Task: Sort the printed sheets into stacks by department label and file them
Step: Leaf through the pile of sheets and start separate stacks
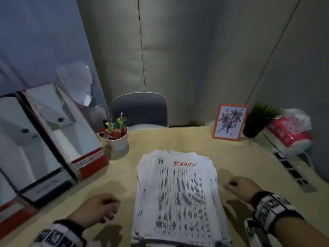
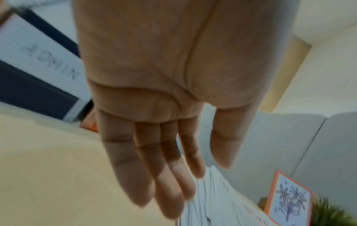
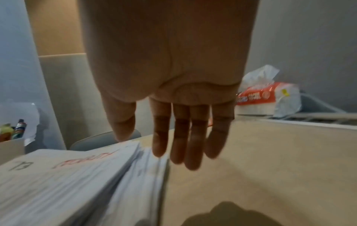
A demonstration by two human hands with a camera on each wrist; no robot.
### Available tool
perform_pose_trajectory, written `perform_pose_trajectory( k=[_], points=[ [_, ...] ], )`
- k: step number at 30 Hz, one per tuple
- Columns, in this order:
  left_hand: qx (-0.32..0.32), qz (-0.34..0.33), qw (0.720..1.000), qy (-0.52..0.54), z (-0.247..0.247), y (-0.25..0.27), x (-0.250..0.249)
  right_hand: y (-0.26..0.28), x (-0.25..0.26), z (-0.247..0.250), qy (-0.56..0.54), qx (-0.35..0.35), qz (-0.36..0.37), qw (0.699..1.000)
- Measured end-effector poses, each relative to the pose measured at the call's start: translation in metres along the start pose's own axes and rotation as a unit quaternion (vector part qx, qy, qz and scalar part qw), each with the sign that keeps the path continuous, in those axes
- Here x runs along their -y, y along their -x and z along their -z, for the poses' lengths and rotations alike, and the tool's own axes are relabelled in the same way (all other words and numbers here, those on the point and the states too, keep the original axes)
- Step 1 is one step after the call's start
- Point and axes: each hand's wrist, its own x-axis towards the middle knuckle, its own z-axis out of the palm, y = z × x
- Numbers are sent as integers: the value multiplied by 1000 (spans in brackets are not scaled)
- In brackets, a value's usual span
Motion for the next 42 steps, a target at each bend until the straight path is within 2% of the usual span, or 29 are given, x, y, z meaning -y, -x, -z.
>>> perform_pose_trajectory(
  k=[5,9,14,17,19,25,31,38,42],
  points=[
    [-22,29,996,84,-37,-42,-11,-12,41,-31,-67,123,-19,990],
    [-10,50,987,151,-60,-60,-11,-18,46,-58,-72,96,-31,992],
    [-40,61,977,202,-69,-73,-2,-14,45,-67,-142,55,-20,988],
    [-57,64,979,188,-70,-72,-6,-19,38,-73,-228,48,-51,971],
    [-73,66,980,175,-71,-71,-7,-24,34,-77,-247,53,-63,965],
    [-87,78,988,105,-71,-76,0,-25,30,-78,-276,54,-53,958],
    [-104,85,987,92,-67,-69,-5,-29,24,-78,-304,31,-62,950],
    [-84,64,994,-5,-57,-70,-12,-25,34,-79,-303,17,-62,951],
    [-87,51,995,-13,-55,-71,-12,-26,35,-77,-299,31,-45,953]
  ],
)
